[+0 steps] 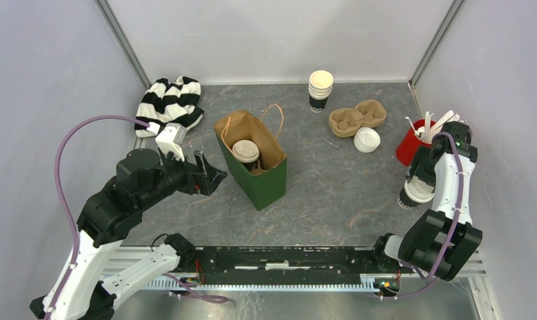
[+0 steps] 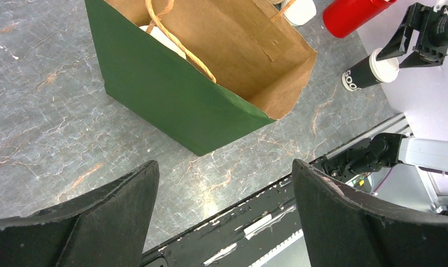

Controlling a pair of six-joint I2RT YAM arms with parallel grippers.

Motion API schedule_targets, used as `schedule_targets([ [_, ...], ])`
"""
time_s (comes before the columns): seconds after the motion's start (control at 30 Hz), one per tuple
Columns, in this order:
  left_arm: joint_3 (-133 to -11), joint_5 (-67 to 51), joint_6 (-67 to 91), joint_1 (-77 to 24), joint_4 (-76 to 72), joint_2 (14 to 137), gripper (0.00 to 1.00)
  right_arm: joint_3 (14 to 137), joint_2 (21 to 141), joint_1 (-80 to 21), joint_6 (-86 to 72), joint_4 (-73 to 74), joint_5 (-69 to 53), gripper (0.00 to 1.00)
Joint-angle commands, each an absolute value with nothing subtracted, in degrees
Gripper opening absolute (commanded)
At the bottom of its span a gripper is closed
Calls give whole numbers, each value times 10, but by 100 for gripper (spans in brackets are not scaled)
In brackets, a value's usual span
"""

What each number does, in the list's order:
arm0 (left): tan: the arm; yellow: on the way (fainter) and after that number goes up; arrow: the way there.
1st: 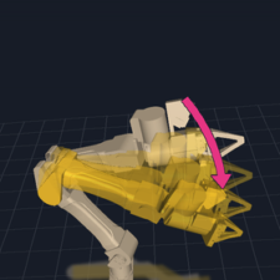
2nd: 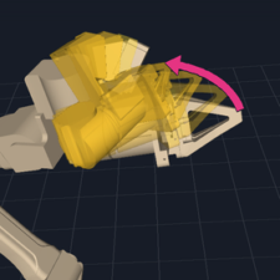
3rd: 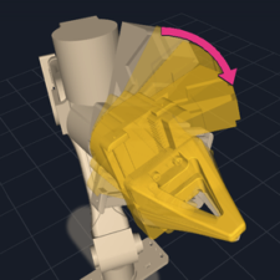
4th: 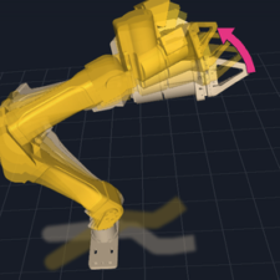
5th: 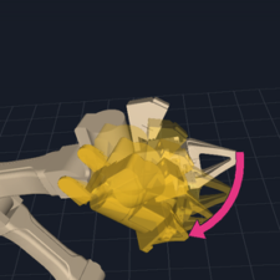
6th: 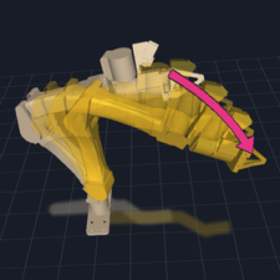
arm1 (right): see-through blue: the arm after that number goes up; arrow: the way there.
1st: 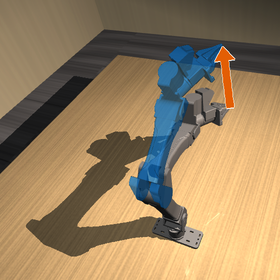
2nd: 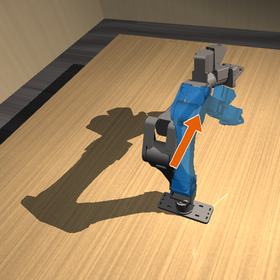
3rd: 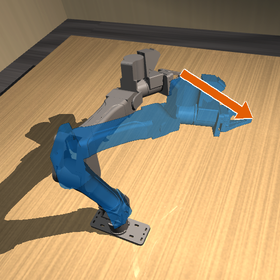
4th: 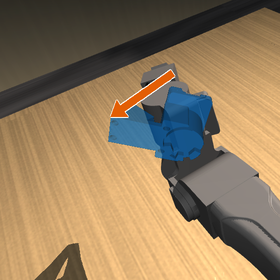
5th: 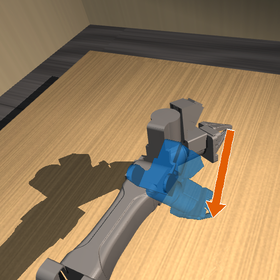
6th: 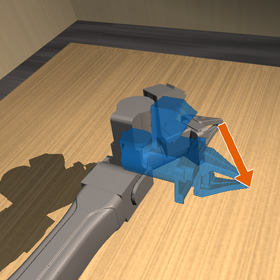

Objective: Pack the takeout coffee

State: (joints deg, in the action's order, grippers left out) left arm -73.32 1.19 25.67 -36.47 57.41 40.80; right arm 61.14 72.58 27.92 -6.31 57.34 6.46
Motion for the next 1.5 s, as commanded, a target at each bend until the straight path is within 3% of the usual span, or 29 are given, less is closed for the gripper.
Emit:
schedule_targets([
  [0.0, -755, 14, 234, -366, 572, 413, 94, 604, 722, 283, -59, 561, 40, 74],
  [0.33, -776, 17, 251, -366, 582, 414, 94, 589, 670, 240, -43, 569, -5, 73],
  [0.63, -753, 10, 276, -366, 579, 383, 94, 612, 652, 217, -50, 573, 13, 80],
  [0.93, -767, 15, 218, -366, 577, 426, 94, 665, 689, 272, -41, 606, 71, 92],
  [1.07, -786, 12, 181, -366, 587, 454, 95, 618, 678, 314, -57, 589, 8, 93],
  [1.47, -789, 3, 155, -367, 583, 485, 95, 610, 698, 336, -67, 578, -4, 97],
])
